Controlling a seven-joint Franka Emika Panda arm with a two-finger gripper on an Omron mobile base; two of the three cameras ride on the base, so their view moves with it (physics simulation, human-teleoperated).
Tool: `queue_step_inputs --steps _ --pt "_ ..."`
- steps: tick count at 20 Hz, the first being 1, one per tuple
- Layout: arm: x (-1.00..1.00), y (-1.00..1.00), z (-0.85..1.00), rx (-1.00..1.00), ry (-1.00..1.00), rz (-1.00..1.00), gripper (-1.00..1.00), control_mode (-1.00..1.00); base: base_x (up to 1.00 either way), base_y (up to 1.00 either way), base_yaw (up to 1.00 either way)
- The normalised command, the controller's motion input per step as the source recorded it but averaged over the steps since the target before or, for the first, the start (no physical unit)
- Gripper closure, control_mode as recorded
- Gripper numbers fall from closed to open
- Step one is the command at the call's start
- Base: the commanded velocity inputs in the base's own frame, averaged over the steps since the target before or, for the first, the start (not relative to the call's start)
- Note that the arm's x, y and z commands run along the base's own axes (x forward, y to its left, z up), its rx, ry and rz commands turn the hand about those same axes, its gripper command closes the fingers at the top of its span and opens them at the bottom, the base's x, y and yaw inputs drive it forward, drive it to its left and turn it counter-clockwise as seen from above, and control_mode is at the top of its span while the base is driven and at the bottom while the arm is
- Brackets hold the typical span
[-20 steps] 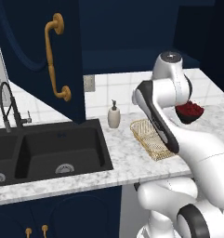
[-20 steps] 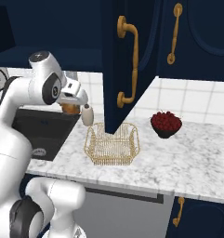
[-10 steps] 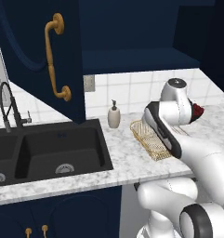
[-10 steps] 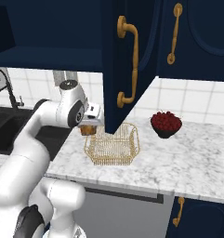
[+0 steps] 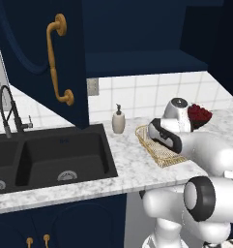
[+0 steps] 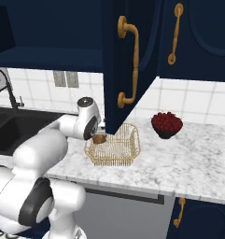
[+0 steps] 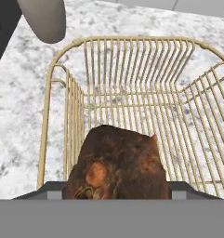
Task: Open the cabinet, pick up the bread from the cabinet and place it in the basket. Then move the basket to the dining counter.
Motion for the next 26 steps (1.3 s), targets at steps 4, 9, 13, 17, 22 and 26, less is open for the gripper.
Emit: queue_step_inputs --steps 4,9,13,17,22,26 --pt "0.40 -0.24 -0.42 -0.06 0.07 0.00 1.00 -1.00 0.00 0.00 0.00" --pt "0.37 -0.20 -0.49 -0.06 0.03 0.00 1.00 -1.00 0.00 0.00 0.00" --pt "0.16 -0.14 -0.46 0.00 0.01 0.00 1.00 -1.00 0.00 0.00 0.00" --pt "0.17 0.00 -0.43 0.00 0.00 0.00 1.00 -1.00 0.00 0.00 0.00" --pt "0.20 0.00 -0.37 0.00 0.00 0.00 -1.00 -1.00 0.00 0.00 0.00" --pt "-0.07 0.00 -0.10 0.00 -0.03 -0.02 -1.00 -1.00 0.00 0.00 0.00"
